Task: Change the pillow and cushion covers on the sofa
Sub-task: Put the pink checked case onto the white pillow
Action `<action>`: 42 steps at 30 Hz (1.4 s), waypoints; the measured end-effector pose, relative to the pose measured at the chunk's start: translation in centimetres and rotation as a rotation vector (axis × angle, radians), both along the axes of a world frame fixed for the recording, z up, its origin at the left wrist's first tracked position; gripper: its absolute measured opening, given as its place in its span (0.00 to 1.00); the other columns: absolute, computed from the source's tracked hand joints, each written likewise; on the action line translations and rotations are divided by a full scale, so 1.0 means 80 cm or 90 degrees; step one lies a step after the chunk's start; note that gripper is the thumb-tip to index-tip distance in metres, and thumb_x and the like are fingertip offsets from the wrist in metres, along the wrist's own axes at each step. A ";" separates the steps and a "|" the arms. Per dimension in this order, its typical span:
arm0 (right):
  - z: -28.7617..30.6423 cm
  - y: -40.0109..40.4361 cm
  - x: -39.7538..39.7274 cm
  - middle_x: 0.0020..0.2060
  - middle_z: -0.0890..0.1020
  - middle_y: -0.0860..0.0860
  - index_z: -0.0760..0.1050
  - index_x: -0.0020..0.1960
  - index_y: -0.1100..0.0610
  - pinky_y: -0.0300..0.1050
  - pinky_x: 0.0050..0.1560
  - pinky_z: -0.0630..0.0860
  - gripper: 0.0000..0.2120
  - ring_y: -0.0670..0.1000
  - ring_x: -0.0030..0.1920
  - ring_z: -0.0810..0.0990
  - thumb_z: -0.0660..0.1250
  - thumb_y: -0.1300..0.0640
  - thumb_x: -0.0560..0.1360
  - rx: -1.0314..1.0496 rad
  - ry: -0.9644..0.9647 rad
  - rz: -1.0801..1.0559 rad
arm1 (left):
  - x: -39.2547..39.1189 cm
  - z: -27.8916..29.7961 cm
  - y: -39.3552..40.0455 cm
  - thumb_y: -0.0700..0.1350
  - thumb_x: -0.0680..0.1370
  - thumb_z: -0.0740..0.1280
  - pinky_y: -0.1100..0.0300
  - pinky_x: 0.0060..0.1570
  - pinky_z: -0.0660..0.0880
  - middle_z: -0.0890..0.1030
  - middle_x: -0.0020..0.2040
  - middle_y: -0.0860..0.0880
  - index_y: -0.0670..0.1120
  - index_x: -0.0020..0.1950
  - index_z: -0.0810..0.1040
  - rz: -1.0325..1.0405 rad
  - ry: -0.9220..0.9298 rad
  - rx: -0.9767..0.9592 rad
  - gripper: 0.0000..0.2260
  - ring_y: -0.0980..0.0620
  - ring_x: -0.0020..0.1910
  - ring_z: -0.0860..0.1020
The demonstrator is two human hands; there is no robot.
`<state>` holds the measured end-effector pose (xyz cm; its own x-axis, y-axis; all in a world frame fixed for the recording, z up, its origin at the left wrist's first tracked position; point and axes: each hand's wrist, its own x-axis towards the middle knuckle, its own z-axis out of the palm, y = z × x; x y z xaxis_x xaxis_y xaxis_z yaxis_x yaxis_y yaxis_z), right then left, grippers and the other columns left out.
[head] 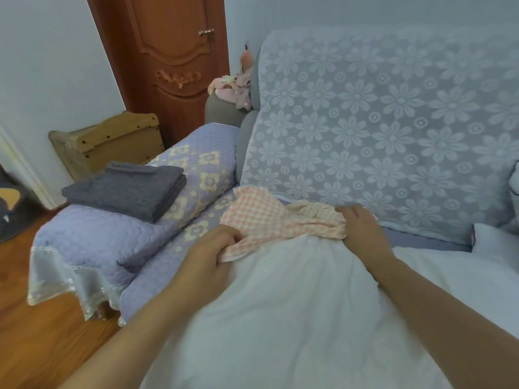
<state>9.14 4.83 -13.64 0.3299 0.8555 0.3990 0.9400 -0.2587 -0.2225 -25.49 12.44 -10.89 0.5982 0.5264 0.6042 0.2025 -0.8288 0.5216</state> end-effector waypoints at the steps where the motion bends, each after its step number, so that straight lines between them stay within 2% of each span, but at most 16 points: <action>1: 0.006 -0.007 -0.003 0.53 0.75 0.56 0.76 0.63 0.58 0.44 0.42 0.69 0.24 0.58 0.52 0.76 0.71 0.70 0.68 0.108 -0.019 0.017 | -0.008 -0.004 -0.002 0.30 0.70 0.63 0.64 0.48 0.71 0.77 0.47 0.53 0.54 0.43 0.71 0.003 0.013 0.003 0.17 0.55 0.47 0.76; 4: 0.028 -0.034 -0.007 0.48 0.76 0.57 0.78 0.54 0.62 0.43 0.41 0.67 0.21 0.54 0.49 0.73 0.73 0.68 0.61 0.213 -0.123 0.126 | -0.045 -0.042 0.015 0.35 0.68 0.61 0.54 0.49 0.71 0.73 0.49 0.54 0.56 0.49 0.72 0.075 0.282 0.010 0.18 0.49 0.49 0.74; 11: -0.027 -0.087 0.041 0.37 0.78 0.59 0.80 0.43 0.61 0.53 0.35 0.78 0.18 0.63 0.40 0.79 0.70 0.75 0.57 0.005 -0.108 0.002 | -0.045 0.016 0.039 0.50 0.80 0.66 0.61 0.62 0.71 0.72 0.67 0.58 0.56 0.67 0.72 -0.021 0.643 -0.492 0.15 0.54 0.66 0.72; 13: -0.032 -0.098 0.022 0.37 0.77 0.58 0.79 0.43 0.62 0.52 0.36 0.74 0.15 0.62 0.39 0.77 0.64 0.72 0.58 0.070 -0.157 0.036 | -0.023 0.053 0.052 0.61 0.78 0.68 0.52 0.57 0.80 0.79 0.64 0.50 0.49 0.63 0.78 0.007 0.613 -0.664 0.20 0.45 0.62 0.79; 17: -0.013 -0.119 -0.021 0.33 0.75 0.56 0.75 0.34 0.61 0.47 0.38 0.61 0.11 0.58 0.35 0.71 0.57 0.72 0.59 0.187 -0.193 0.163 | 0.038 0.076 0.079 0.67 0.82 0.54 0.41 0.52 0.82 0.77 0.66 0.42 0.41 0.71 0.71 0.254 0.529 -0.615 0.32 0.40 0.55 0.81; 21: 0.034 -0.162 -0.045 0.29 0.70 0.55 0.68 0.29 0.60 0.46 0.35 0.55 0.12 0.55 0.32 0.65 0.55 0.75 0.59 0.260 -0.176 0.201 | 0.095 0.057 0.092 0.60 0.86 0.47 0.50 0.75 0.63 0.57 0.82 0.42 0.41 0.82 0.54 0.312 0.488 -0.486 0.30 0.41 0.78 0.63; 23: 0.040 -0.186 -0.062 0.30 0.69 0.52 0.68 0.30 0.58 0.46 0.34 0.58 0.14 0.55 0.32 0.66 0.57 0.76 0.59 0.182 -0.167 0.297 | 0.112 0.036 0.102 0.64 0.84 0.52 0.51 0.77 0.57 0.54 0.83 0.44 0.43 0.83 0.53 0.290 0.428 -0.572 0.35 0.42 0.80 0.58; 25: 0.032 -0.205 -0.073 0.32 0.68 0.47 0.67 0.33 0.51 0.43 0.35 0.61 0.15 0.51 0.33 0.68 0.60 0.71 0.60 0.015 -0.153 0.389 | 0.110 -0.048 0.199 0.64 0.84 0.55 0.51 0.74 0.62 0.63 0.79 0.45 0.45 0.81 0.60 0.216 0.360 -0.444 0.32 0.41 0.76 0.65; 27: 0.028 -0.216 -0.076 0.33 0.69 0.44 0.62 0.35 0.45 0.40 0.38 0.61 0.15 0.47 0.35 0.69 0.63 0.64 0.63 -0.186 -0.095 0.419 | 0.157 -0.093 0.257 0.54 0.86 0.55 0.61 0.63 0.73 0.72 0.68 0.49 0.44 0.69 0.71 0.463 0.165 -0.310 0.18 0.48 0.63 0.76; 28: 0.041 -0.220 -0.073 0.33 0.70 0.44 0.63 0.35 0.46 0.40 0.39 0.63 0.12 0.46 0.36 0.70 0.64 0.61 0.65 -0.295 -0.042 0.406 | 0.158 -0.086 0.241 0.50 0.87 0.56 0.68 0.51 0.75 0.77 0.60 0.51 0.46 0.59 0.74 0.475 0.144 -0.288 0.11 0.54 0.53 0.78; 30: 0.089 -0.208 -0.055 0.37 0.78 0.49 0.73 0.40 0.51 0.44 0.41 0.72 0.05 0.48 0.38 0.77 0.64 0.59 0.73 -0.466 0.214 0.380 | 0.110 -0.010 0.102 0.48 0.86 0.59 0.67 0.40 0.70 0.80 0.45 0.54 0.49 0.48 0.77 0.193 0.097 -0.167 0.11 0.60 0.40 0.75; 33: 0.162 -0.155 -0.004 0.46 0.83 0.63 0.82 0.50 0.63 0.53 0.42 0.82 0.10 0.59 0.39 0.84 0.61 0.66 0.80 -0.248 0.726 0.153 | 0.081 0.115 -0.045 0.51 0.85 0.61 0.70 0.34 0.66 0.77 0.37 0.52 0.45 0.42 0.76 0.185 -0.146 -0.134 0.15 0.62 0.36 0.75; 35: 0.193 -0.108 0.028 0.52 0.82 0.66 0.79 0.55 0.66 0.52 0.45 0.78 0.15 0.65 0.47 0.83 0.60 0.56 0.83 -0.078 0.575 -0.047 | 0.059 0.105 -0.079 0.51 0.84 0.62 0.70 0.38 0.68 0.80 0.41 0.54 0.45 0.47 0.79 0.193 -0.186 -0.102 0.13 0.67 0.41 0.76; 38: 0.190 -0.085 0.024 0.74 0.68 0.59 0.64 0.76 0.61 0.44 0.55 0.73 0.28 0.60 0.70 0.71 0.51 0.43 0.85 -0.408 0.338 -0.184 | 0.028 0.083 -0.105 0.51 0.82 0.61 0.72 0.39 0.69 0.80 0.40 0.64 0.54 0.47 0.79 0.234 -0.229 -0.120 0.09 0.72 0.42 0.76; 40: 0.179 -0.085 0.006 0.71 0.70 0.58 0.67 0.72 0.58 0.42 0.43 0.73 0.25 0.57 0.60 0.75 0.52 0.41 0.84 -0.615 0.364 -0.186 | 0.011 0.076 -0.114 0.51 0.82 0.60 0.75 0.36 0.68 0.80 0.40 0.69 0.57 0.47 0.77 0.259 -0.256 -0.126 0.08 0.72 0.41 0.76; 42: 0.161 -0.075 0.004 0.64 0.76 0.57 0.74 0.57 0.56 0.42 0.38 0.74 0.12 0.53 0.45 0.77 0.60 0.48 0.83 -0.583 0.341 -0.139 | 0.006 0.072 -0.116 0.53 0.83 0.60 0.69 0.36 0.71 0.80 0.41 0.65 0.57 0.46 0.76 0.286 -0.280 -0.132 0.08 0.70 0.40 0.76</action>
